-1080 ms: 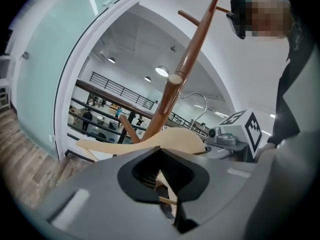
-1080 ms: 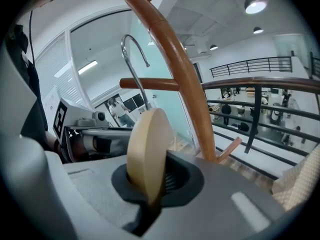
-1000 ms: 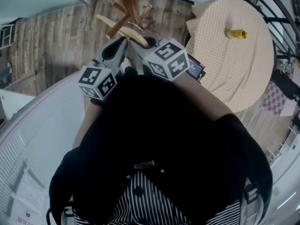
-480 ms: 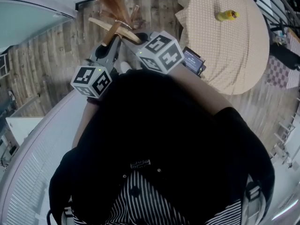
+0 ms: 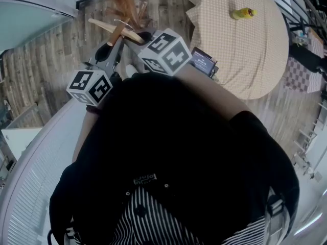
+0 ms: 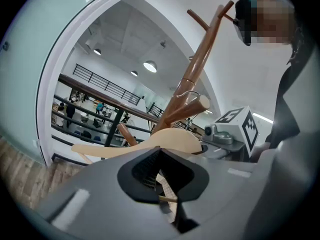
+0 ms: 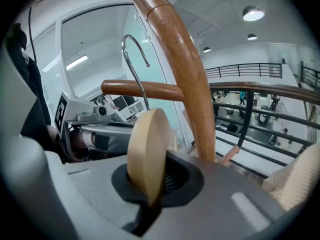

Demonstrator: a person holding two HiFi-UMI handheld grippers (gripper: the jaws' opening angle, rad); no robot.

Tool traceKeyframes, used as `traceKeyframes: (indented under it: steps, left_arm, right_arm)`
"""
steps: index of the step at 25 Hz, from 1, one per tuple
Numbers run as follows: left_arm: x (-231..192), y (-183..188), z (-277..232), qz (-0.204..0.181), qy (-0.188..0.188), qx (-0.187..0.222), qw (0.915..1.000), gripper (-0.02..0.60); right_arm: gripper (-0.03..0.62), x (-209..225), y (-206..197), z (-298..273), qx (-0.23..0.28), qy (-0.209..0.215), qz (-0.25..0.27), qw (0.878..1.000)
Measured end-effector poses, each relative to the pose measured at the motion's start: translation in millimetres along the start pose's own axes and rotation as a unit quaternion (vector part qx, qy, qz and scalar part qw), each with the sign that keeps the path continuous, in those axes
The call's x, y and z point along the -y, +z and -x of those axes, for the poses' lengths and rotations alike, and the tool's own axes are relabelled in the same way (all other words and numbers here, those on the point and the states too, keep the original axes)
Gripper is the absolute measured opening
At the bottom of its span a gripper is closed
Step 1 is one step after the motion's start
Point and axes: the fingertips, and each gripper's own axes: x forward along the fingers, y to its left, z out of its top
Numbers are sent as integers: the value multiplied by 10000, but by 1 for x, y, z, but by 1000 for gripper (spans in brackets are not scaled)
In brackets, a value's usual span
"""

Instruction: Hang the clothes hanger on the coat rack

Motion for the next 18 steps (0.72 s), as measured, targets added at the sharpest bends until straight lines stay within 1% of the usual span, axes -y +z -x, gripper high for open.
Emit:
traceKeyframes:
  steps: [8, 13, 18]
  left_arm:
    - [-2, 4, -2, 93, 154, 184, 9997, 2]
    - [-11, 2, 6, 37, 192, 167, 9997, 1]
    - [-9, -5, 7, 10, 184, 135, 9997, 0]
  right_arm:
    - [2, 0, 0, -10, -128, 78, -3, 9999]
    - [2, -5, 0, -21, -165, 95, 53, 9998]
    - [2, -4, -7, -25, -224, 30, 97, 9997]
